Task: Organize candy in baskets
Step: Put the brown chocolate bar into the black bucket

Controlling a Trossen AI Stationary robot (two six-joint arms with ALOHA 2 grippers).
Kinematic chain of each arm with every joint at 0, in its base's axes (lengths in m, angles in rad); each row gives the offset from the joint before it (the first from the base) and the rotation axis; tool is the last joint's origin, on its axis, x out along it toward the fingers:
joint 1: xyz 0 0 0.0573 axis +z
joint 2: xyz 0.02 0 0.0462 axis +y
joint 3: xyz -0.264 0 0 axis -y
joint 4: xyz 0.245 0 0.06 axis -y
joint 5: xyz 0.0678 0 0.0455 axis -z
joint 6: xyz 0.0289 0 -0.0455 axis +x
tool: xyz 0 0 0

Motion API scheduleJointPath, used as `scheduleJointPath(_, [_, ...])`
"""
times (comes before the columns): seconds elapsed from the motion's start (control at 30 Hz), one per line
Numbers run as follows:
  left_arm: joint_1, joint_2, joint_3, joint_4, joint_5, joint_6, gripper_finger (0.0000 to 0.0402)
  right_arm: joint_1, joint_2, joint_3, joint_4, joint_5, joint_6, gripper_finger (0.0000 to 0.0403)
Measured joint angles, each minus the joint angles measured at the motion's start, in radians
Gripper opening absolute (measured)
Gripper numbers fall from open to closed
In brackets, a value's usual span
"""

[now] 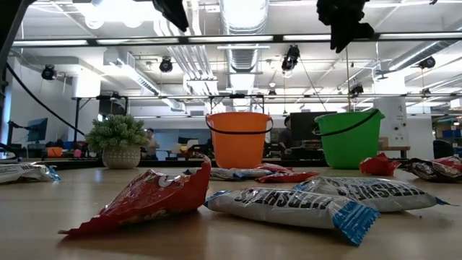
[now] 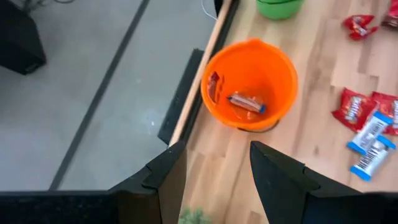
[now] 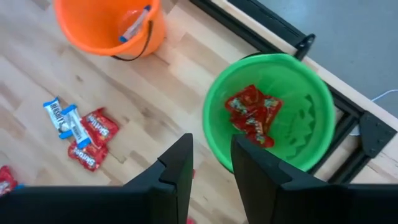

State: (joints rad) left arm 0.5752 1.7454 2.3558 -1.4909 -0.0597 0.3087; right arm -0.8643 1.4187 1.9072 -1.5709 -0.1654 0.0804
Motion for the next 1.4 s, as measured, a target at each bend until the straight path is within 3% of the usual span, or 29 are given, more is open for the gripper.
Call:
scheduleJointPath(0.13, [-0.022,-0.009,0.0,-0.043,0.009,-0.007,0.0159,0.039,0.002,-0.001,0.0,0.0,0.016,0.0098])
scheduleJointPath(0.37, [-0.055,-0.016,0.0,-0.08,0.209,-0.065,0.0159,0.109,0.003,-0.003,-0.001,0.0,0.054,0.0098])
scheduleJointPath(0.83, [-0.208,-0.068,-0.002,-0.08,0.211,-0.154,0.0159,0.272,0.003,-0.003,0.0,0.0,0.17,0.0098])
scheduleJointPath(1.4, [-0.362,-0.3,-0.078,-0.08,0.208,-0.393,0.0159,0.542,0.003,-0.003,0.0,0.009,0.329,0.0098])
